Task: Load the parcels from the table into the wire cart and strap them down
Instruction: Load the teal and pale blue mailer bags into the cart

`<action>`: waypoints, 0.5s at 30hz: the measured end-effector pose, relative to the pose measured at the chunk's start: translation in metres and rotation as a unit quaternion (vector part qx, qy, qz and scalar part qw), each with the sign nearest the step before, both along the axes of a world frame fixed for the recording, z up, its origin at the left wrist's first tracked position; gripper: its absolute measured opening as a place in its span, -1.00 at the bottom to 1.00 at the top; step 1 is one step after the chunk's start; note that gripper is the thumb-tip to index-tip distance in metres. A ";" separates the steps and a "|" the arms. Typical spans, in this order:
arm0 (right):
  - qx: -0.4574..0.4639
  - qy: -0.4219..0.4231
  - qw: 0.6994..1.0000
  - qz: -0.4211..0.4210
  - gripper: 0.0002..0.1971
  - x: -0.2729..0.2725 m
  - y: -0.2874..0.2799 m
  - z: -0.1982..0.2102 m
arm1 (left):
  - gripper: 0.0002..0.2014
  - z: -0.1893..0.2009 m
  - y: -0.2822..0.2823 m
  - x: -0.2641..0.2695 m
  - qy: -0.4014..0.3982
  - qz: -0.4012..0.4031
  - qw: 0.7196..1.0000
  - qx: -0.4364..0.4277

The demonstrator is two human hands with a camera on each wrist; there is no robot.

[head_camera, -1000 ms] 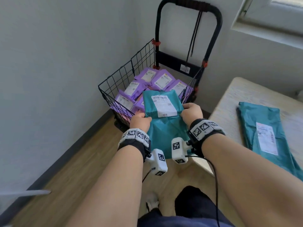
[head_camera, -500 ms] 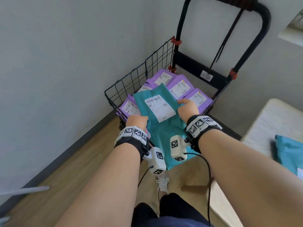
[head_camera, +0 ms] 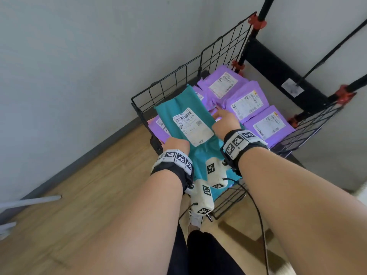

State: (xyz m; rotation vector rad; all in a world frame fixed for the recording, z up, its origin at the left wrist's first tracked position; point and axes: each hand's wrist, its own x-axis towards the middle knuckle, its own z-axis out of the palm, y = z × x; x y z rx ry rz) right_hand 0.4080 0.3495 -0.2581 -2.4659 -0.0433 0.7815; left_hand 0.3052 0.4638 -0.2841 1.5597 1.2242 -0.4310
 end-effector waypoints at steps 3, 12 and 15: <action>-0.028 0.005 0.999 0.046 -0.58 0.008 0.020 -0.014 | -0.74 -0.006 0.007 0.010 0.034 0.048 0.998 -0.022; -0.050 0.054 0.992 0.103 -0.66 0.019 0.052 -0.043 | -0.35 -0.037 0.019 0.027 0.081 0.081 0.993 -0.021; -0.043 0.067 0.991 0.109 -0.66 0.020 0.056 -0.048 | -0.32 -0.040 0.023 0.029 0.073 0.087 0.993 -0.045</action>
